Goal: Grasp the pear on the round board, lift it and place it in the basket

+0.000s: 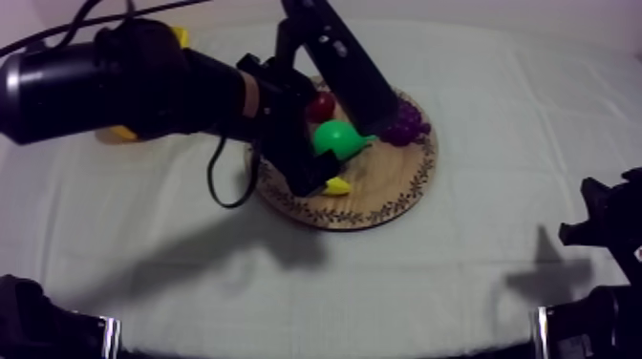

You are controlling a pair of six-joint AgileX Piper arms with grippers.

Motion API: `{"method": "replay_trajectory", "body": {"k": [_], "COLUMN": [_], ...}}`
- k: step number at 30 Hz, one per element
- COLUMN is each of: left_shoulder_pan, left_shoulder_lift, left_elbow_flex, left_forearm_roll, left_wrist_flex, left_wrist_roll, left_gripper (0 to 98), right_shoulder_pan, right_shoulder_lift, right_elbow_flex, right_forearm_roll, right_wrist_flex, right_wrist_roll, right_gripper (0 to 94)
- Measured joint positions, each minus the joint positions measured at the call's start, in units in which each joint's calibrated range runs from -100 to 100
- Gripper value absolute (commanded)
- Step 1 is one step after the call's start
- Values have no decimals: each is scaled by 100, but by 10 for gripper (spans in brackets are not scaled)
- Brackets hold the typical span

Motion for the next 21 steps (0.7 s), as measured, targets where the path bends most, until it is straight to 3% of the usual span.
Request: {"method": "replay_trajectory", "body": {"k": [21], "left_shoulder_pan": [-389], "left_shoulder_lift": [3128], "left_elbow_flex": [-3489], "left_forearm_roll": [238], "left_wrist_flex": [2998], "left_wrist_roll": [-338], "left_gripper": [887], "right_shoulder_pan": [0], "right_shoulder_lift": [0], "right_elbow_flex": [0], "right_forearm_roll": [0], "right_wrist_flex": [0], "right_wrist_roll": [0], "right_gripper": [3]}}
